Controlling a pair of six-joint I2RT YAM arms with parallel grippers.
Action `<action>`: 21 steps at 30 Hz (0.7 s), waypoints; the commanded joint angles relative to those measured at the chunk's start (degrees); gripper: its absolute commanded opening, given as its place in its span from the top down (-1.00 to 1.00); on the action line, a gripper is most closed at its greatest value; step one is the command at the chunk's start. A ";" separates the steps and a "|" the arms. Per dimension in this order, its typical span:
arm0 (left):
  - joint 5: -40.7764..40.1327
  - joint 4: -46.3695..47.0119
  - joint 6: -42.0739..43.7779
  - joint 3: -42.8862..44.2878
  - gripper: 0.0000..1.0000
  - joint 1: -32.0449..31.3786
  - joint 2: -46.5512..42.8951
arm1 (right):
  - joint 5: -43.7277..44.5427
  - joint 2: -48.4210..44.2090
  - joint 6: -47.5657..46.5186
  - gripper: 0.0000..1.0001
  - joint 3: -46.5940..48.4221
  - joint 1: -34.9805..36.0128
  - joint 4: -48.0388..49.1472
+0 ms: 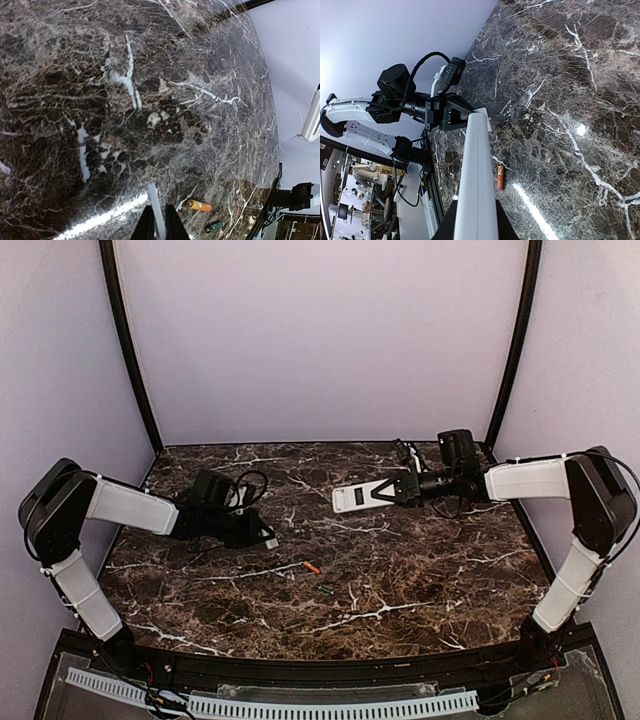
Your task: Load the batteries into the remote control
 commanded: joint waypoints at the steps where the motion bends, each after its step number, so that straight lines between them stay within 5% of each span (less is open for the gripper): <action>1: 0.41 -2.25 0.62 -1.61 0.84 0.64 -0.07 | -3.61 1.06 -3.54 1.00 -0.67 1.00 -2.09; 9: 0.25 -3.87 0.74 -3.30 0.57 1.61 0.71 | -5.19 2.87 -9.46 1.00 -0.83 1.98 -10.89; 21: -8.95 -10.81 6.74 -3.17 -0.35 2.90 -6.52 | -4.13 4.80 -14.53 1.00 -3.61 2.69 -14.55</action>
